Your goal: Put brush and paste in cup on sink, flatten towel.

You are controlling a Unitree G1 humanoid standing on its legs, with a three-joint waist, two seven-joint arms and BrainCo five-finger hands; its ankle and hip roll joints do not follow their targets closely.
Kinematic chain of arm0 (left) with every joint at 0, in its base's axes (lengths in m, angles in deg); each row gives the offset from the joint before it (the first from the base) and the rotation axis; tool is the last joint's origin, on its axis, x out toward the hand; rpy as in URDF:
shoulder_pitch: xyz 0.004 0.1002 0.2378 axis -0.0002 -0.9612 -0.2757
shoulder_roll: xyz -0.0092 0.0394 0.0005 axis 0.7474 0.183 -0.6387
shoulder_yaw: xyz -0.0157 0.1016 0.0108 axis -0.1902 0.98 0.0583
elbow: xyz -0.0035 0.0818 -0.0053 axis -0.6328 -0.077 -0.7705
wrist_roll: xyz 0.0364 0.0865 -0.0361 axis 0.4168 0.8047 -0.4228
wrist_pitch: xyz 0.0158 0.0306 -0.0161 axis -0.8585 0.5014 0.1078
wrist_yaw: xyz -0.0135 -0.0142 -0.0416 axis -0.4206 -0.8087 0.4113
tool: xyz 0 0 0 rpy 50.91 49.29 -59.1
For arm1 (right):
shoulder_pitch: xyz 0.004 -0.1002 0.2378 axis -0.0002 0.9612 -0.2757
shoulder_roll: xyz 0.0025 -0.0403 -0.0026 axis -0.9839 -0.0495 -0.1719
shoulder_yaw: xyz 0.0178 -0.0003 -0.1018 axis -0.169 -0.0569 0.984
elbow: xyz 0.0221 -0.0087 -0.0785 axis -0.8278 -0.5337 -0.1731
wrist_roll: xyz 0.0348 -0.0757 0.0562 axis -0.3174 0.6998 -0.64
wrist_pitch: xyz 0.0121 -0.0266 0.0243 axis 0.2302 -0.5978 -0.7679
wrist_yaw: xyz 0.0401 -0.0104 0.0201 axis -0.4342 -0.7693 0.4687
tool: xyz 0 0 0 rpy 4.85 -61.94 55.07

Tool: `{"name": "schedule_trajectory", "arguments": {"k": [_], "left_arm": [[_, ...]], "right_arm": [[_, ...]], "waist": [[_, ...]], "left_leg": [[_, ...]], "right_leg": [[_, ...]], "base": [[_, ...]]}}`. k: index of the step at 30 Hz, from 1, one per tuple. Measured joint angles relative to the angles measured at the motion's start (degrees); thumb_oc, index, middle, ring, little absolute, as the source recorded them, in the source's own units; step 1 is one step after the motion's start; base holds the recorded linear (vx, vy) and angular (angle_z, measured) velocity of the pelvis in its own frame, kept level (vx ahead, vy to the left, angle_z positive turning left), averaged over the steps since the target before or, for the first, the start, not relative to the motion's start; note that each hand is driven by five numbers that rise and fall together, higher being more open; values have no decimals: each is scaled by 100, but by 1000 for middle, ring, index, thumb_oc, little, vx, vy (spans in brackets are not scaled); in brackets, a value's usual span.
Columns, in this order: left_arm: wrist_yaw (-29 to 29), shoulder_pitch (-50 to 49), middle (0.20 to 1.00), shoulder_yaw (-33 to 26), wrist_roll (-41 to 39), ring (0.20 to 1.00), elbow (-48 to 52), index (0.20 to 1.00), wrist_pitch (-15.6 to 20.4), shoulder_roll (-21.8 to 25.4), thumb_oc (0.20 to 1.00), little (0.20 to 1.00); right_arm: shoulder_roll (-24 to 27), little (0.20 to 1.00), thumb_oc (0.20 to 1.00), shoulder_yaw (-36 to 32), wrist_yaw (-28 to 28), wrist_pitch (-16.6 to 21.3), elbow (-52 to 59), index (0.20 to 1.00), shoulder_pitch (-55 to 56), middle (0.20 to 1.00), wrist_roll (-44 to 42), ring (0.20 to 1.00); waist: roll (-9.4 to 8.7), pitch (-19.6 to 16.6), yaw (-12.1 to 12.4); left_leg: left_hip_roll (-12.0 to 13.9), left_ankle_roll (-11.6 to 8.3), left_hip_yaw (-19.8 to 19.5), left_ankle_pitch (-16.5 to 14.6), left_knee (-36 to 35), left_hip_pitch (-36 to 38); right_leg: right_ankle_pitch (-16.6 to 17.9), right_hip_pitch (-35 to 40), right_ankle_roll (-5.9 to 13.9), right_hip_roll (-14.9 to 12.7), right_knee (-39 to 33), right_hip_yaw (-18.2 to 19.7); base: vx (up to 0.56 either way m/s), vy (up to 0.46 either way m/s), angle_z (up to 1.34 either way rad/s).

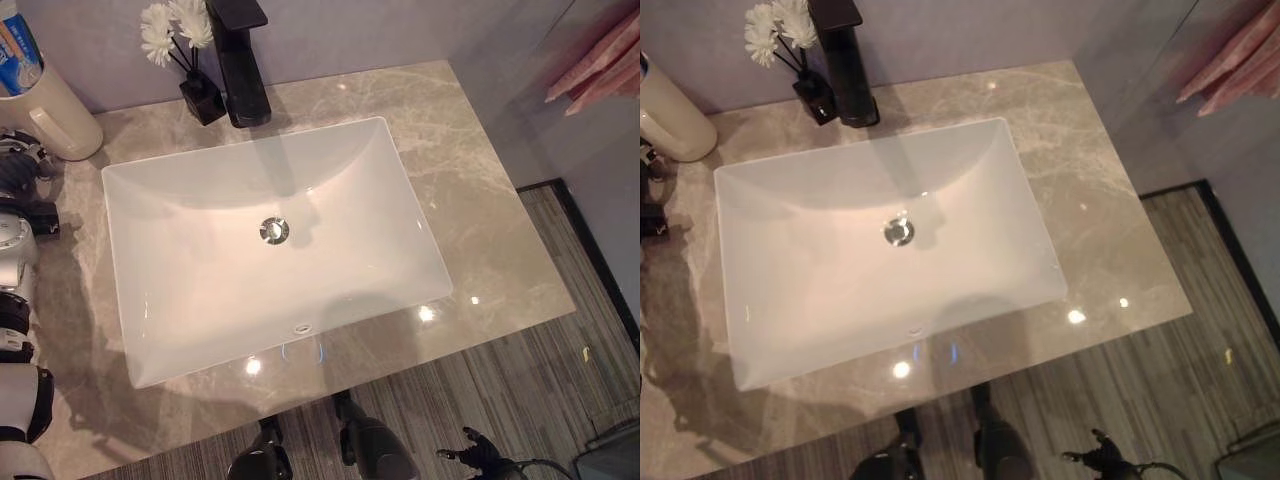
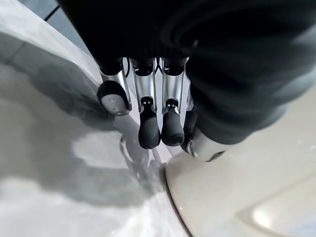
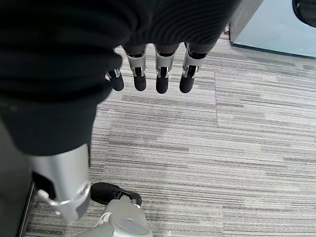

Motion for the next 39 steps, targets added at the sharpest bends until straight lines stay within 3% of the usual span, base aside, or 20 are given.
{"name": "schedule_trajectory", "arguments": {"k": [12, 30, 34, 37, 39], "left_arm": [[76, 245, 200, 30, 78, 200, 159, 200, 109, -269, 200, 200], [196, 318, 200, 36, 130, 200, 161, 200, 189, -290, 200, 200], [230, 299, 200, 29, 549, 200, 101, 200, 144, -319, 200, 200], [372, -88, 200, -130, 799, 200, 414, 200, 20, -481, 200, 200], [454, -896, 200, -458, 968, 200, 1240, 200, -19, -608, 200, 200]], "right_arm": [[-21, 1000, 1000, 154, 5, 8, 121, 1000, 2, 1000, 1, 1000], [-71, 1000, 1000, 263, 9, 28, 229, 1000, 6, 1000, -1, 1000], [-79, 1000, 1000, 274, 11, 31, 229, 1000, 4, 1000, 0, 1000], [-113, 1000, 1000, 274, 13, 32, 222, 1000, 5, 1000, 2, 1000], [-124, 1000, 1000, 270, 12, 33, 184, 1000, 18, 1000, 3, 1000]], "waist": [[-124, 8, -43], [-276, -92, -165], [-267, -136, -153], [-208, -179, -121], [-154, -201, -111]], "left_leg": [[1, 1, 57, 0, 0, -6], [11, 2, 159, 1, 1, -3], [17, 3, 158, 2, 1, 25], [49, 3, 140, 2, 0, 153], [68, 1, 116, 1, 1, 240]], "right_leg": [[33, -31, 16, 6, 1, 47], [68, -79, 13, 24, 1, 152], [75, -51, 8, 31, 2, 150], [53, 90, -6, 42, 0, 120], [32, 185, -28, 61, -2, 82]], "base": [[-1, -2, -1], [1, -4, -2], [0, 0, 0], [29, -44, 1], [26, -38, 9]]}}
